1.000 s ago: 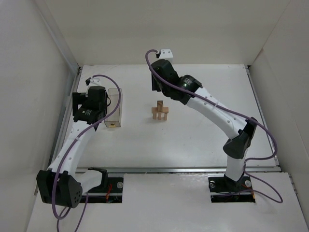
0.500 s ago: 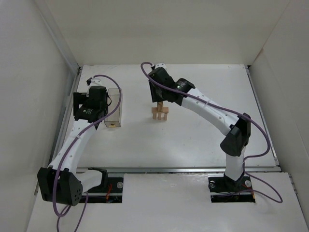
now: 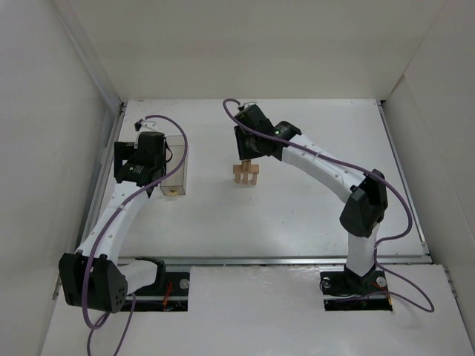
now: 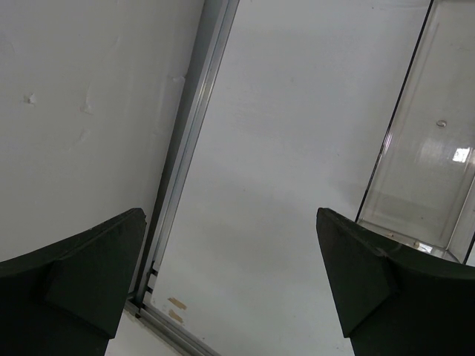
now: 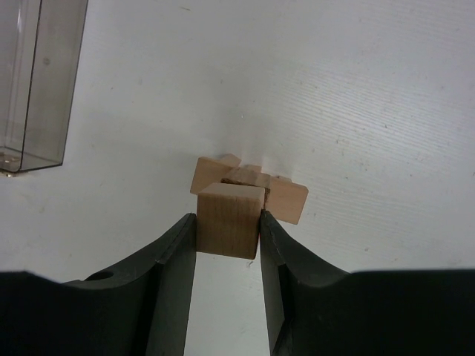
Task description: Build the wood block tower
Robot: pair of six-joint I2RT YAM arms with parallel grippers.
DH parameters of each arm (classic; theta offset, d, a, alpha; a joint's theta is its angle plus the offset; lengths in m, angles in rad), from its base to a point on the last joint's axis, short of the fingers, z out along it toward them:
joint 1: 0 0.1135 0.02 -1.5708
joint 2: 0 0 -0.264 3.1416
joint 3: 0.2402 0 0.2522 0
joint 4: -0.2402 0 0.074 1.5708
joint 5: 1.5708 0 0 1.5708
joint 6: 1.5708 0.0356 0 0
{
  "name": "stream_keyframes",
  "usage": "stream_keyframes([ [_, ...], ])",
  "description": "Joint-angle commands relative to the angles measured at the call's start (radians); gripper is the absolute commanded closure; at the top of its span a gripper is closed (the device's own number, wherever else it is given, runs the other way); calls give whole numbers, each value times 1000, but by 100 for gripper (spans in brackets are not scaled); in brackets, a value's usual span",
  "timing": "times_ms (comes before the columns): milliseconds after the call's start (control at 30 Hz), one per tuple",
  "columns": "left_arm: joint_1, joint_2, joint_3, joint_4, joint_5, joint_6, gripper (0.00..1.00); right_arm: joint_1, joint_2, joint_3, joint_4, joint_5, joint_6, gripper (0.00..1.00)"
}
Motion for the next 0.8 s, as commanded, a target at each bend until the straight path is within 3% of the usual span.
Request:
stream_keyframes([
  [0, 4, -4, 36, 9, -5, -10, 1, 5, -37, 3, 64, -26, 7, 100],
  [767, 4, -4, 36, 9, -5, -10, 1, 5, -75, -35, 54, 44, 108, 100],
])
